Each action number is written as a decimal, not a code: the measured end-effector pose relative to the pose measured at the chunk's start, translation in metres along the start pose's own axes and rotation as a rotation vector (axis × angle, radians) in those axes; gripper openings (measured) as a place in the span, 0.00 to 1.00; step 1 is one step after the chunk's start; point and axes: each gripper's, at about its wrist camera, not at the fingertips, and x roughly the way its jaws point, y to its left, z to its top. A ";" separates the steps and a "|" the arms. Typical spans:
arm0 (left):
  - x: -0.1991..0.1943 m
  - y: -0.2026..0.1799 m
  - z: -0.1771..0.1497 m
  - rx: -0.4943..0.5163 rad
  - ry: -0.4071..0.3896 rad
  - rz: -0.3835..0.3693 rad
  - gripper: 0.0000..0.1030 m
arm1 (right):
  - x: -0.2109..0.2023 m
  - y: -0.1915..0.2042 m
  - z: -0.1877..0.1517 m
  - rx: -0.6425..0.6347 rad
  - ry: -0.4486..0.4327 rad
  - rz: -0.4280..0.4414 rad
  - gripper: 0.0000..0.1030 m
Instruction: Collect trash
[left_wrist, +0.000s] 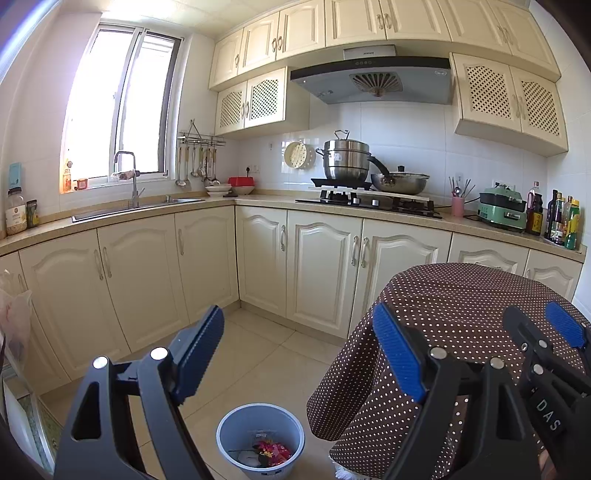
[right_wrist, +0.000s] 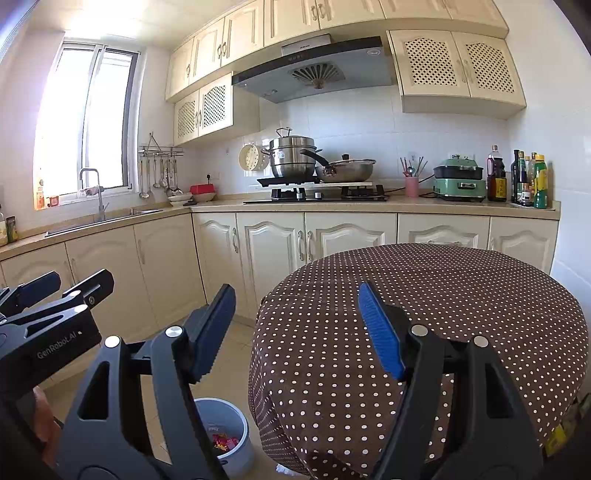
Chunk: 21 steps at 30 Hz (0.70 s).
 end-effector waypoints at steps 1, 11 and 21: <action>0.000 0.000 0.000 0.000 0.002 0.000 0.79 | 0.000 0.000 -0.001 0.000 0.000 0.000 0.67; 0.002 0.004 -0.001 -0.005 0.006 0.002 0.79 | 0.001 0.004 -0.003 0.001 0.006 0.003 0.67; 0.002 0.004 -0.002 -0.004 0.006 0.003 0.79 | 0.000 0.008 -0.004 0.007 0.006 0.002 0.67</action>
